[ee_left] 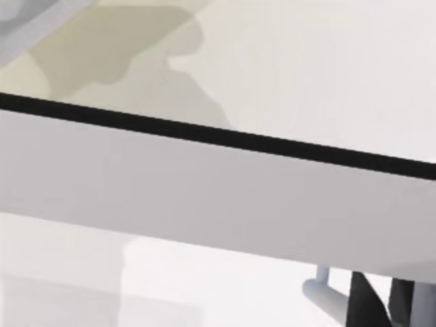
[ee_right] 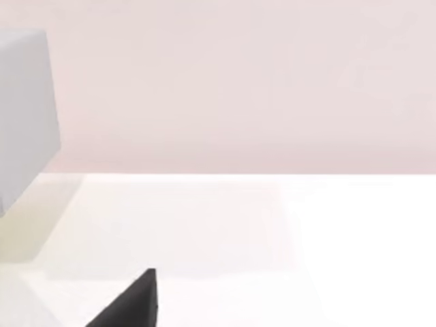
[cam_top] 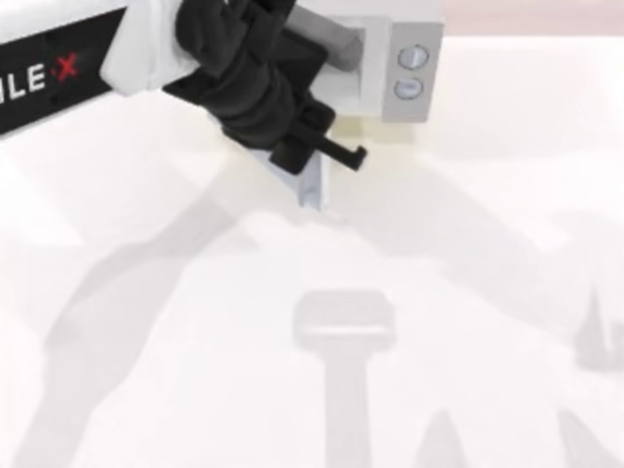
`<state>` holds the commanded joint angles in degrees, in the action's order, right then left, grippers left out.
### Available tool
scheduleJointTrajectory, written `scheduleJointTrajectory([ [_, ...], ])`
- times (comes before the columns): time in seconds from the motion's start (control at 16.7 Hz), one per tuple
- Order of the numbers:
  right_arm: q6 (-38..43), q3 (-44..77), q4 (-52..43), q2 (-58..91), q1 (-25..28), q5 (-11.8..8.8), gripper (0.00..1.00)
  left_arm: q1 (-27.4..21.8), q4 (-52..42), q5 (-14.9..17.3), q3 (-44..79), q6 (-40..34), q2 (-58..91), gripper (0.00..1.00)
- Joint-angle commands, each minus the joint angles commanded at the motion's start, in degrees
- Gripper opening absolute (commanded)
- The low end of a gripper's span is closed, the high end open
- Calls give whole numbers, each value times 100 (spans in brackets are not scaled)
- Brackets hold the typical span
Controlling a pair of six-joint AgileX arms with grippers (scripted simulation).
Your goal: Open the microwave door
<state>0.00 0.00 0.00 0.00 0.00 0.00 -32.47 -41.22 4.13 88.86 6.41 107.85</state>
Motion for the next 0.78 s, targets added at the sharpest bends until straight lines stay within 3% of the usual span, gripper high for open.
scheduleJointTrajectory([
  [0.42, 0, 0, 0, 0, 0, 0, 100, 319, -11, 437, -366, 852, -336, 0],
  [0.78, 0, 0, 0, 0, 0, 0, 100, 344, -17, 474, -398, 918, -356, 0],
])
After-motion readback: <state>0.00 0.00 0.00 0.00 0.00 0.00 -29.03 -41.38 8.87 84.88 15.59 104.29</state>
